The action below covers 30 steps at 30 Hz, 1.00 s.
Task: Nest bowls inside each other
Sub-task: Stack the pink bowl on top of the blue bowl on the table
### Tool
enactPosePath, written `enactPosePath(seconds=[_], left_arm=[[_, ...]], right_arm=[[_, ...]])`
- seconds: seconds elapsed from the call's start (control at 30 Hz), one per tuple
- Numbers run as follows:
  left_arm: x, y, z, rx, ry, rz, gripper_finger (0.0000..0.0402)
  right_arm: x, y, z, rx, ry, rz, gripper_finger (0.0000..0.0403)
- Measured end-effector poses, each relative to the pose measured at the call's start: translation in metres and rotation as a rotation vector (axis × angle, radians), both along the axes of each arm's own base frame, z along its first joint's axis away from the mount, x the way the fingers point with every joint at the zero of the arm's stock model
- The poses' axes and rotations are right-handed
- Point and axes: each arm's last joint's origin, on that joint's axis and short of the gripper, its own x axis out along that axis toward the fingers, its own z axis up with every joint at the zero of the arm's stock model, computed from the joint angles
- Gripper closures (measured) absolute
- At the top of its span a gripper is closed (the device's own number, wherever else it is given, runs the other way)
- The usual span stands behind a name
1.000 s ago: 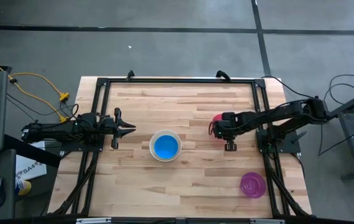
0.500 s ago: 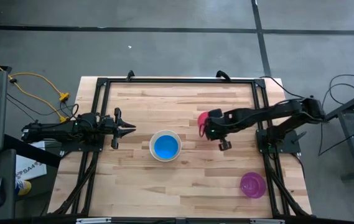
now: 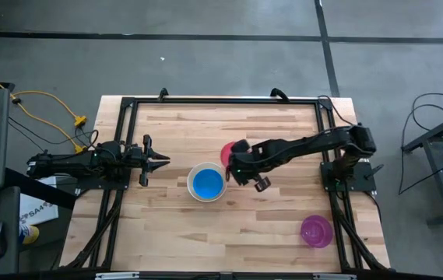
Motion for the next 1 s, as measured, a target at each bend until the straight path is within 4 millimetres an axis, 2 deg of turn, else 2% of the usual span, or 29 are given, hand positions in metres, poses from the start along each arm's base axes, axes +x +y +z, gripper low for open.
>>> enactPosePath(seconds=[0.2,0.5,0.73,0.9,1.0], left_arm=[[0.000,0.000,0.000,0.000,0.000,0.000,0.0343],[0.000,0.000,0.000,0.000,0.000,0.000,0.0343],[0.000,0.000,0.000,0.000,0.000,0.000,0.0343],[0.000,0.000,0.000,0.000,0.000,0.000,0.0343],[0.000,0.000,0.000,0.000,0.000,0.000,0.0343]], right_arm=[[0.020,0.017,0.003,-0.020,-0.016,0.120,0.0399],[0.028,0.040,0.004,-0.070,-0.024,0.337,0.0399],[0.036,0.045,-0.002,-0.057,-0.023,0.376,0.0399],[0.051,0.048,0.006,-0.060,-0.048,0.396,0.0399],[0.061,0.051,0.004,-0.050,-0.042,0.425,0.0399]])
